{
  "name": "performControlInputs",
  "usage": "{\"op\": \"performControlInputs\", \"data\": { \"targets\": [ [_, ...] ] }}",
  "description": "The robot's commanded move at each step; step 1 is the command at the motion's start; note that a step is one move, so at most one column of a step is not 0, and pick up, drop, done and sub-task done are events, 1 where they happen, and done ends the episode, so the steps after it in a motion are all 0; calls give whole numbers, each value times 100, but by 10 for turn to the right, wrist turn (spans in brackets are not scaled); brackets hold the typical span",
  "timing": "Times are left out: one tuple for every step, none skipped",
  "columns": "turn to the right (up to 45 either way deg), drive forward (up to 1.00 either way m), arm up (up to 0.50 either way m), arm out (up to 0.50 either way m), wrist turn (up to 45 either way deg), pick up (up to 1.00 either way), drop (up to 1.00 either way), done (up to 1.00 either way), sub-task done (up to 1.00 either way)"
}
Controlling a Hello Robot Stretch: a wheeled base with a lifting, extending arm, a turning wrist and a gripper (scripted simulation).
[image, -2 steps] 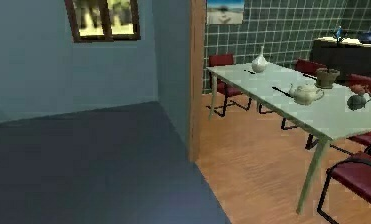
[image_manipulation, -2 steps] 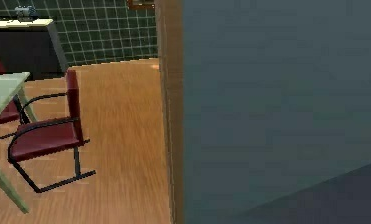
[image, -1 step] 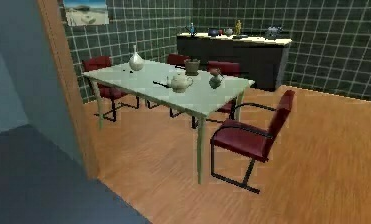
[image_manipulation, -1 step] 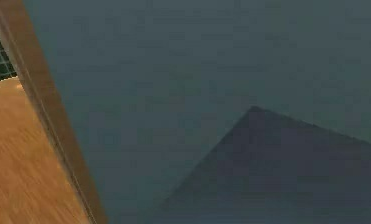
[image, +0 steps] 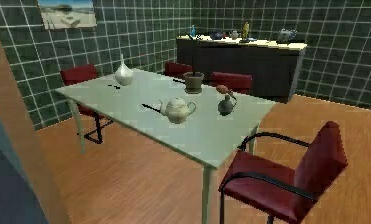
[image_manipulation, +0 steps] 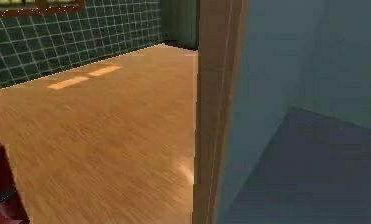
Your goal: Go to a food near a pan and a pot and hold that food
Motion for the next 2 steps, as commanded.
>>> {"op": "performControlInputs", "data": {
  "targets": [
    [450,0,0,0,0,0,0,0,0],
    [90,0,0,0,0,0,0,0,0]
  ]
}}
